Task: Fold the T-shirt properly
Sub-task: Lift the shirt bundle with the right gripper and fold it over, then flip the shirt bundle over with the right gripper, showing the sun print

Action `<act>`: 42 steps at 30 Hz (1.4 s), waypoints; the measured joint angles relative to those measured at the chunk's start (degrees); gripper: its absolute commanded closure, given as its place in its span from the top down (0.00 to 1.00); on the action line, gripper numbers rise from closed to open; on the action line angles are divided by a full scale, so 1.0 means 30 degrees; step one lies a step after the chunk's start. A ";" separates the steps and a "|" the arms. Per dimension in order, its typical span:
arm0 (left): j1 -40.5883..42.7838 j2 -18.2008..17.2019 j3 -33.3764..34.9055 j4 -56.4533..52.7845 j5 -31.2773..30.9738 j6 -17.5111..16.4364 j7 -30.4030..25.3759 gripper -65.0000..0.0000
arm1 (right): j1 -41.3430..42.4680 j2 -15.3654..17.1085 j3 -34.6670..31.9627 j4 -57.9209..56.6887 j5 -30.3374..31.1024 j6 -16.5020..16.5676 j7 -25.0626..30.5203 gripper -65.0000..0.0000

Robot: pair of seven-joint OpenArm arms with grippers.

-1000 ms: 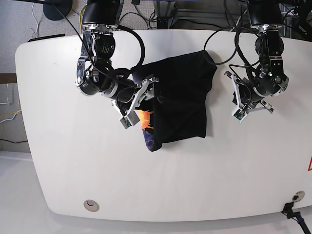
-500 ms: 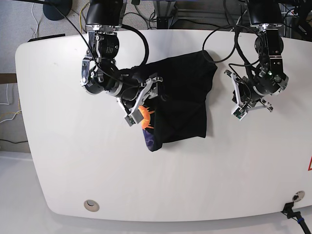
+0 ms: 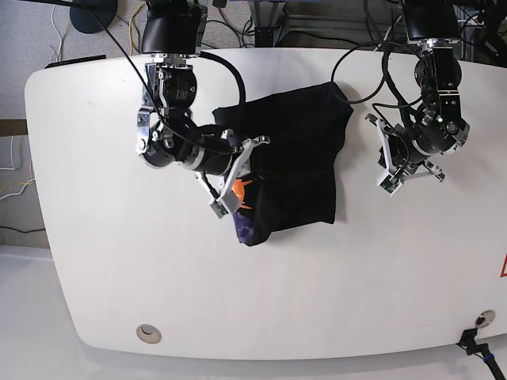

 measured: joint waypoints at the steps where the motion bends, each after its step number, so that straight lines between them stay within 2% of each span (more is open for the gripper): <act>1: 0.0007 -0.0007 -0.0015 0.0000 0.0000 0.0000 0.0000 0.00 | 0.0321 -0.0182 -0.0321 -0.0146 -0.0036 0.0007 -0.0036 0.00; 4: 0.0000 0.0007 -0.0022 0.0000 -0.0007 -0.0007 -0.0007 0.00 | 0.1413 -0.0845 -0.1384 -0.0903 0.0044 0.0007 0.0044 0.00; 7: 0.0000 0.0058 -0.0576 0.0007 -0.0015 -0.0022 0.0007 0.00 | 0.2827 -0.0845 -0.2798 -0.2149 0.0109 0.0000 0.0284 0.00; 10: -0.0036 -0.0007 -0.0976 0.0007 0.0073 0.0036 0.0015 0.00 | 0.4182 -0.0692 -0.4459 -0.3257 0.0109 -0.0124 0.2018 0.00; 14: -0.0044 0.0044 -0.0933 0.0007 -0.0007 0.0029 0.0000 0.00 | 0.6411 -0.0903 -0.6237 -0.5778 0.0160 -0.0066 0.2754 0.00; 16: -0.0044 -0.0015 -0.0947 0.0022 0.0007 0.0036 0.0007 0.00 | 0.7198 -0.0721 -0.7067 -0.6543 0.0102 -0.0117 0.4000 0.02; 17: -0.0051 -0.0015 -0.0984 0.0029 0.0007 0.0036 0.0015 0.00 | 0.7650 -0.0627 -0.7657 -0.7053 0.0124 -0.0109 0.4641 0.05; 19: -0.0051 0.0022 -0.0962 0.0044 -0.0022 0.0015 -0.0007 0.00 | 0.8517 -0.0648 -0.8575 -0.8000 0.0109 -0.0124 0.5136 0.21; 23: -0.0095 0.0000 -0.0962 0.0044 0.0036 0.0000 0.0015 0.00 | 0.9107 -0.0823 -0.8626 -0.8225 0.0328 -0.0066 0.5421 0.65; 24: -0.0102 0.0015 -0.0954 0.0044 0.0058 0.0015 0.0015 0.00 | 0.9180 -0.0750 -0.8590 -0.8225 0.0299 -0.0073 0.5399 0.72; 25: -0.0138 0.0051 -0.0933 0.0044 -0.0007 -0.0007 0.0000 0.00 | 0.9231 -0.0692 -0.8561 -0.8225 0.0175 -0.0073 0.5391 0.73; 31: -0.0204 0.0058 -0.0838 0.0189 0.0022 0.0015 0.0044 0.00 | 0.9231 -0.0750 -0.8531 -0.8204 0.0153 -0.0073 0.5370 0.73; 34: -0.0284 0.0036 -0.0641 0.1486 0.0044 0.0022 0.0066 0.00 | 0.9173 -0.0073 -0.8575 -0.7832 0.0189 0.0036 0.5428 0.69; 36: -0.0466 0.0226 0.0335 0.1814 0.0138 0.0051 0.0073 0.00 | 0.9194 0.0743 -0.8546 -0.7832 0.0087 0.0000 0.5457 0.57; 39: 0.0102 0.1501 0.2171 0.1858 -0.0036 0.0044 -0.0007 0.00 | 0.9151 0.1858 -0.8539 -0.7868 -0.0044 -0.0066 0.6113 0.33; 42: 0.0896 0.2266 0.3286 0.1851 0.0029 -0.0073 0.0182 0.00 | 0.9275 0.2375 -0.8510 -0.8058 0.0029 -0.0102 0.7002 0.13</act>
